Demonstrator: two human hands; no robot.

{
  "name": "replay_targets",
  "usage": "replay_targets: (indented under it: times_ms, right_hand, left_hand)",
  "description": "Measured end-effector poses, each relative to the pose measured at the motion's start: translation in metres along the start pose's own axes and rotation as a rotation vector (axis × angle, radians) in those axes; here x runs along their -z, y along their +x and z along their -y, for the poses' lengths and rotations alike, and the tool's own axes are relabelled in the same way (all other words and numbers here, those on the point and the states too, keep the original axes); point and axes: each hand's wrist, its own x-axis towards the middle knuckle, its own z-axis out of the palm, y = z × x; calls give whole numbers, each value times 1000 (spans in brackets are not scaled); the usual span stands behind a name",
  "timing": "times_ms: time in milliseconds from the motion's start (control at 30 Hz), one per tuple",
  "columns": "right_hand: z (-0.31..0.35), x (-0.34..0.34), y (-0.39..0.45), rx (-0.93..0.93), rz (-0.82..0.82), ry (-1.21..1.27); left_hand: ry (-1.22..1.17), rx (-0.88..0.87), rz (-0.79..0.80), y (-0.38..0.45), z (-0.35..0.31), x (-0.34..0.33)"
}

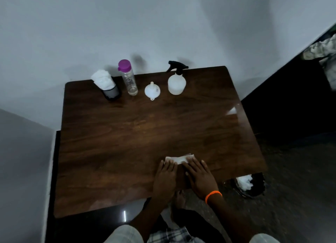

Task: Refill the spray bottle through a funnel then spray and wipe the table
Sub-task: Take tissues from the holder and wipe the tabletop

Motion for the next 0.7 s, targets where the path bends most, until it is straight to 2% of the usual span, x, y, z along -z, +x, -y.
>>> replay_targets:
  times_ms: [100,233,367,400,533,700]
  right_hand:
    - [-13,4,0,-62,-11,9]
    - [-23,14,22,-117,-30,46]
    - [-32,26,64,-161,-49,54]
    - [-34,30,75,-158,-54,59]
    - [-35,48,127,-152,-58,95]
    - [-33,67,195,-165,-76,110]
  left_hand:
    - [36,-20,53,14,-14,19]
    - [98,-36,-1,49,-16,32]
    - [94,-45,-11,88,-3,48]
    - [107,-52,-54,96,1,57]
    - [144,-5,-70,130,25,91]
    - [76,69,-94,181,59,124]
